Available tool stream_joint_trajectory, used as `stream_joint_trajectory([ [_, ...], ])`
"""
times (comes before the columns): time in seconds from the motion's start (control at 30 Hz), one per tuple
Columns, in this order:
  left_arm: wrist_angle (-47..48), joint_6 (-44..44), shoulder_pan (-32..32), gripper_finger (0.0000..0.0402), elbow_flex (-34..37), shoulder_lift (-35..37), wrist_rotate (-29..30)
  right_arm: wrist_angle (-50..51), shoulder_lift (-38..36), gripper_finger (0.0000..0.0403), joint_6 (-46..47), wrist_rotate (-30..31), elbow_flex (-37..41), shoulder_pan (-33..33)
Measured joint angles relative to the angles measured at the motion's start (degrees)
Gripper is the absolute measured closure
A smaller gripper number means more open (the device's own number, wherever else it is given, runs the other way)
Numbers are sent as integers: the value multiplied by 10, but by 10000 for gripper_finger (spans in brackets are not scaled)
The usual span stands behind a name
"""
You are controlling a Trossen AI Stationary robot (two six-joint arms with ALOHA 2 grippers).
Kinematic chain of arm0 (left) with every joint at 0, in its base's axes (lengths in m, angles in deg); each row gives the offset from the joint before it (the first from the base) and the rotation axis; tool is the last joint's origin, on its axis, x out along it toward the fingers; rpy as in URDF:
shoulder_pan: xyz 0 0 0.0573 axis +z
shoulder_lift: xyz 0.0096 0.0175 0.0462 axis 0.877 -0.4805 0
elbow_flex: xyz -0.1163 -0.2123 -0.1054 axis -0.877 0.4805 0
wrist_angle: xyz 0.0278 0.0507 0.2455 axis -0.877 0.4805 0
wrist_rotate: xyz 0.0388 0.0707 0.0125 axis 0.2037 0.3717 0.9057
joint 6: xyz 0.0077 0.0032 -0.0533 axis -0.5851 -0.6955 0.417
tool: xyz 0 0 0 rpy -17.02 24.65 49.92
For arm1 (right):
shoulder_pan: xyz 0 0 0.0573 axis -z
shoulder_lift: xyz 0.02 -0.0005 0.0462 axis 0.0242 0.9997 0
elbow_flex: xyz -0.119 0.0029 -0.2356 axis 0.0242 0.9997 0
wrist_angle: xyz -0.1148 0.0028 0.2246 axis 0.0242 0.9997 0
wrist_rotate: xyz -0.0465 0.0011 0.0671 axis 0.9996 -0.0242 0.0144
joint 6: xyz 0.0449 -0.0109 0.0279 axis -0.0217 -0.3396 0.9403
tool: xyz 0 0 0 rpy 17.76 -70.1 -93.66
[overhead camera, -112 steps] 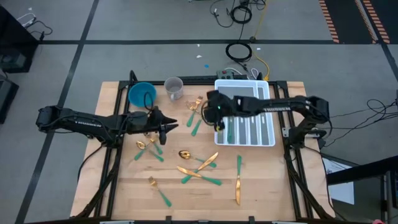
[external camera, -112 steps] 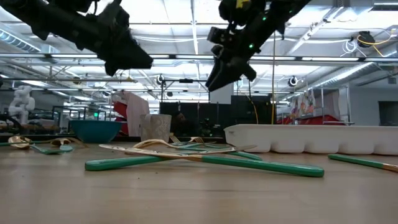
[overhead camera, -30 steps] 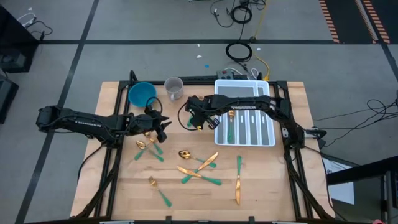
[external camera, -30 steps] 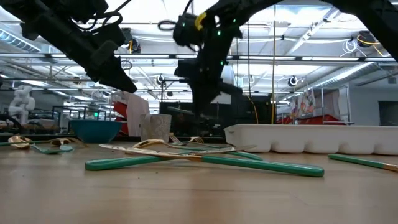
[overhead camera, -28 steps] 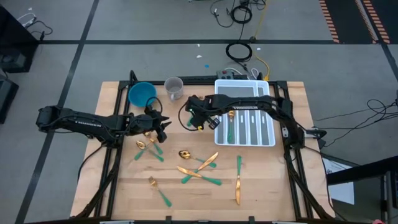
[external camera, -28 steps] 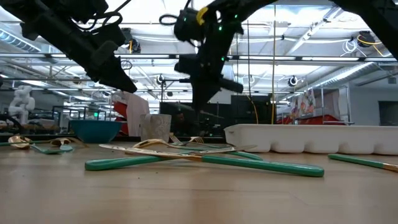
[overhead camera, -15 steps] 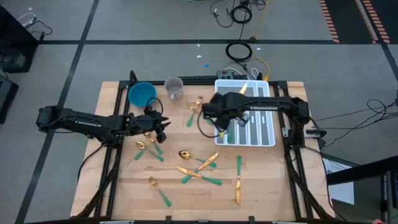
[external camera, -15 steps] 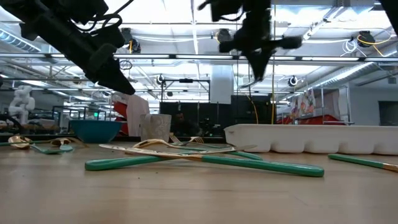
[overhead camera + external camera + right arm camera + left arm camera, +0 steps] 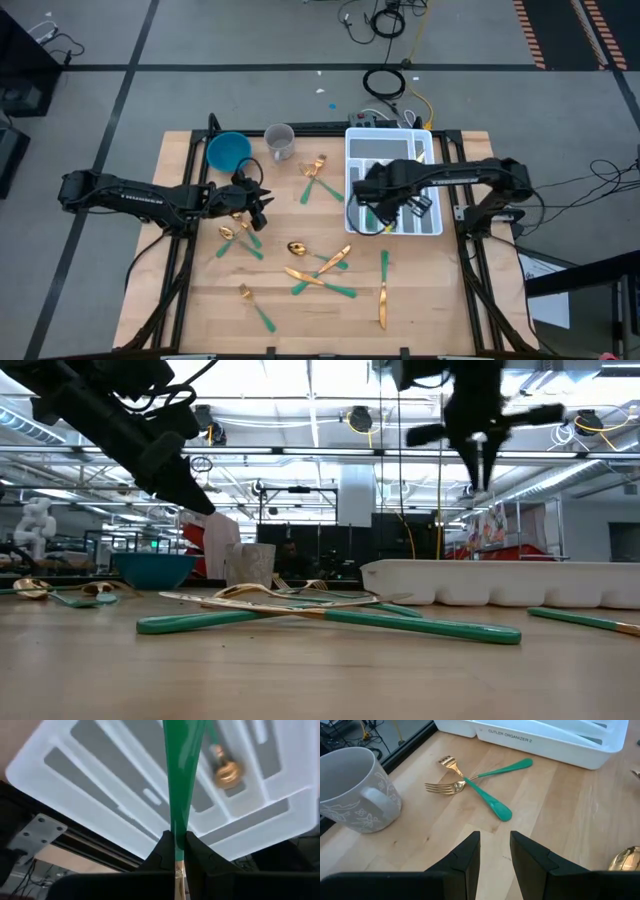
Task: Sort silverware
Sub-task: Put the green knife into the white silverware organizer
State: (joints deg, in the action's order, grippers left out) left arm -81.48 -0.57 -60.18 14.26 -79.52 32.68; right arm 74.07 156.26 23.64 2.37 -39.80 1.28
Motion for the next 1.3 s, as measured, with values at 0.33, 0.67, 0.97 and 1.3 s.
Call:
stream_joint_trajectory([
  [0.33, -28, 0, 0, 287, 0, 0, 0, -14, -71, 402, -177, 89, 182, 28],
  [0.67, -49, 0, 0, 287, 0, 0, 4, -156, -71, 402, -300, 50, 236, 36],
  [0.97, -48, -3, 0, 287, 0, 0, 21, -221, -71, 402, -375, 32, 271, 56],
  [1.3, -48, -16, 0, 287, 0, 0, 46, -283, -71, 403, -398, -11, 307, 64],
])
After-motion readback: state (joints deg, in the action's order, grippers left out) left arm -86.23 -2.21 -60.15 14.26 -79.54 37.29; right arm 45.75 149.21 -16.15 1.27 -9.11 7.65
